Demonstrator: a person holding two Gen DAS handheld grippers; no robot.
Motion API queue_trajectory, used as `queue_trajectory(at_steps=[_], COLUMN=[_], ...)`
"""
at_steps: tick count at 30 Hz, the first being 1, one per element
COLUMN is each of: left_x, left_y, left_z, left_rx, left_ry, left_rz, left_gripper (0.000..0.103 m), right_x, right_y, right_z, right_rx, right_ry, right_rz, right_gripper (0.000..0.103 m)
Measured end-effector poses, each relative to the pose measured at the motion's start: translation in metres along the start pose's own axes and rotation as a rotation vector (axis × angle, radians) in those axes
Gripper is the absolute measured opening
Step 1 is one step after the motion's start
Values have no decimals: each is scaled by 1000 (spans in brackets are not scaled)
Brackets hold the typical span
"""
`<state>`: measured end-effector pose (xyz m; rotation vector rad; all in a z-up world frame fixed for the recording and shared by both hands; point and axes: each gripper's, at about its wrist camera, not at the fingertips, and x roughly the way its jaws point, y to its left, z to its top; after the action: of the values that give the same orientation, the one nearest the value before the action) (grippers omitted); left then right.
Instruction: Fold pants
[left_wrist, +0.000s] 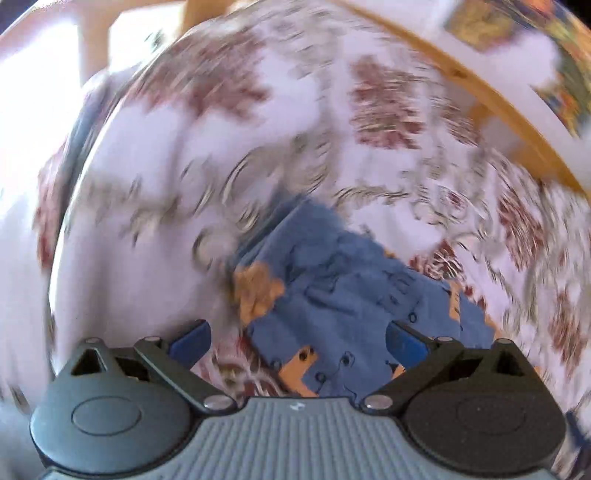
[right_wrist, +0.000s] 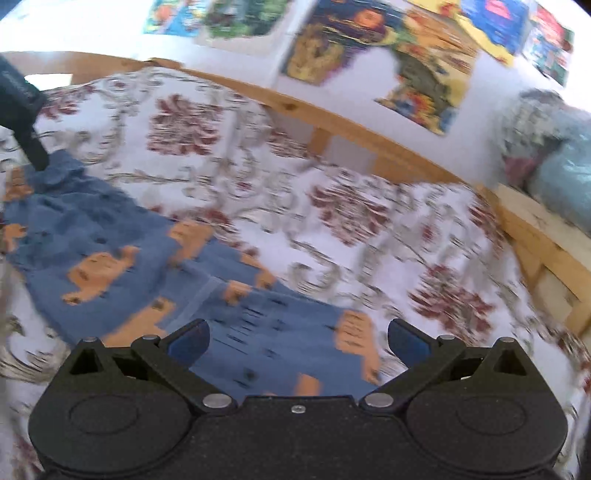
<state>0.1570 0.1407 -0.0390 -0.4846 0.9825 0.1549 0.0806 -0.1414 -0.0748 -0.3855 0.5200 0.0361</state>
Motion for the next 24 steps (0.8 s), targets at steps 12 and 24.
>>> queue_trajectory(at_steps=[12, 24], left_x=[14, 7], left_y=[11, 23], left_z=[-22, -23], left_rx=[-231, -272], left_ry=[-197, -384], left_rz=[-49, -74], left_gripper=[103, 91], right_x=[33, 36], right_y=[72, 88], right_z=[13, 3], right_rx=[-174, -259], right_ry=[12, -10], right_rz=[49, 24], right_gripper=[102, 102])
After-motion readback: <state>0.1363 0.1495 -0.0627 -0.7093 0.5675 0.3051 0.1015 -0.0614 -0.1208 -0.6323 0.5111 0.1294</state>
